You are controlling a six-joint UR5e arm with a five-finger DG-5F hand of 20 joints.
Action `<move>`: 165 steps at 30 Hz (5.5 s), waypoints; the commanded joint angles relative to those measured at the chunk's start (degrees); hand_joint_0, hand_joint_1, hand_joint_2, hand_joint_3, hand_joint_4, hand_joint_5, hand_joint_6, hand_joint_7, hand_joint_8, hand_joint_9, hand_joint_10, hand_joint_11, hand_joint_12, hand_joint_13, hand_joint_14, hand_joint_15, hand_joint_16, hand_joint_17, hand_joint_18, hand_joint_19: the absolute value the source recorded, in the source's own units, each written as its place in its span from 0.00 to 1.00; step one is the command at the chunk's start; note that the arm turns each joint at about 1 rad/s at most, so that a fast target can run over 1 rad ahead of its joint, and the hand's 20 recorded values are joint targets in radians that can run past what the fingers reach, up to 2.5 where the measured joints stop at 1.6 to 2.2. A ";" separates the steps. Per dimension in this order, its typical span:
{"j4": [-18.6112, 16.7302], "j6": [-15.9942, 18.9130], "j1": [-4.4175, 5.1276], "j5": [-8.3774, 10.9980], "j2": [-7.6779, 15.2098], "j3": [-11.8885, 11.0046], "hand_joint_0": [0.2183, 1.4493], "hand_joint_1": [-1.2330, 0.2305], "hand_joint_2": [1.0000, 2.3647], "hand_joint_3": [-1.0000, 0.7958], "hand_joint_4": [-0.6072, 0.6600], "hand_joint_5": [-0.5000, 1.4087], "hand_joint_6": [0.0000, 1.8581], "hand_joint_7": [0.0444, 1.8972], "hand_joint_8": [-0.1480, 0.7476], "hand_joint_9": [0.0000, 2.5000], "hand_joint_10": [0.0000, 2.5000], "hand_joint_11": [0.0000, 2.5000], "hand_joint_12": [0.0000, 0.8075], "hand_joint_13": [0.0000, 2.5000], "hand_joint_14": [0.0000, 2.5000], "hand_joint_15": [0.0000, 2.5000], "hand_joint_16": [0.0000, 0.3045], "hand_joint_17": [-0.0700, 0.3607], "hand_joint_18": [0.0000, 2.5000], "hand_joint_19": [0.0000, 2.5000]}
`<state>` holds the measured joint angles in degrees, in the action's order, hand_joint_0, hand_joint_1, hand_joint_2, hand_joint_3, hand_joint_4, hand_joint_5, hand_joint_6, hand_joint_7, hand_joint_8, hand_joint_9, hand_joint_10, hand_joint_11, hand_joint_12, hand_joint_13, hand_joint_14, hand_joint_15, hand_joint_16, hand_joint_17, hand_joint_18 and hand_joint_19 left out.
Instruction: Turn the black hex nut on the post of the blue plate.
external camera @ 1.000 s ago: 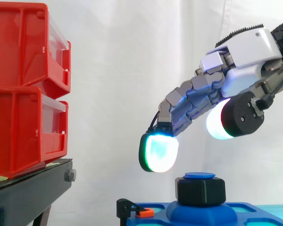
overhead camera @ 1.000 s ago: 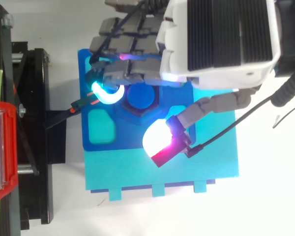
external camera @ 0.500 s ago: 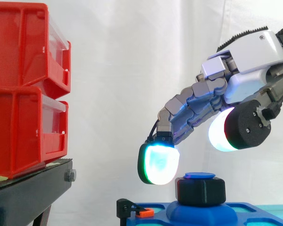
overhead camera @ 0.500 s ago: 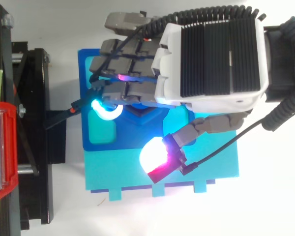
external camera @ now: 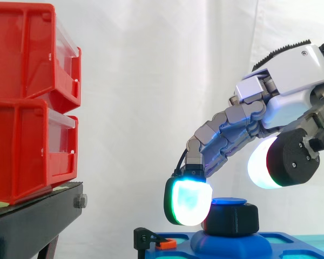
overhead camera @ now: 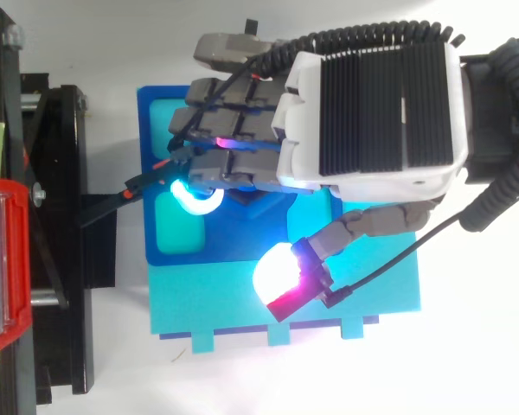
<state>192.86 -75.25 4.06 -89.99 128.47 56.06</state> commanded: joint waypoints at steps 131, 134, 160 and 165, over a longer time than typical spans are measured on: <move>-2.31 -9.74 0.25 4.82 0.03 2.13 0.34 0.26 0.00 0.29 0.60 0.17 0.27 0.56 0.41 0.17 0.00 0.02 0.39 0.14 0.00 0.00 0.10 0.33 0.05 0.00; -2.31 -9.74 0.25 4.82 0.03 2.22 0.34 0.26 0.00 0.29 0.60 0.17 0.27 0.56 0.41 0.17 0.00 0.02 0.39 0.14 0.00 0.00 0.10 0.33 0.05 0.00; 4.98 -9.39 1.48 5.00 -0.06 -7.10 0.17 0.39 0.00 0.28 0.63 0.14 0.27 0.45 0.45 0.13 0.00 0.00 0.47 0.11 0.00 0.00 0.15 0.40 0.03 0.00; 9.29 -9.48 1.57 4.82 -0.15 -8.51 0.17 0.43 0.00 0.28 0.63 0.14 0.27 0.41 0.45 0.12 0.00 0.00 0.48 0.09 0.00 0.00 0.16 0.41 0.01 0.00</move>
<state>199.33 -84.67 5.57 -85.12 128.36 48.49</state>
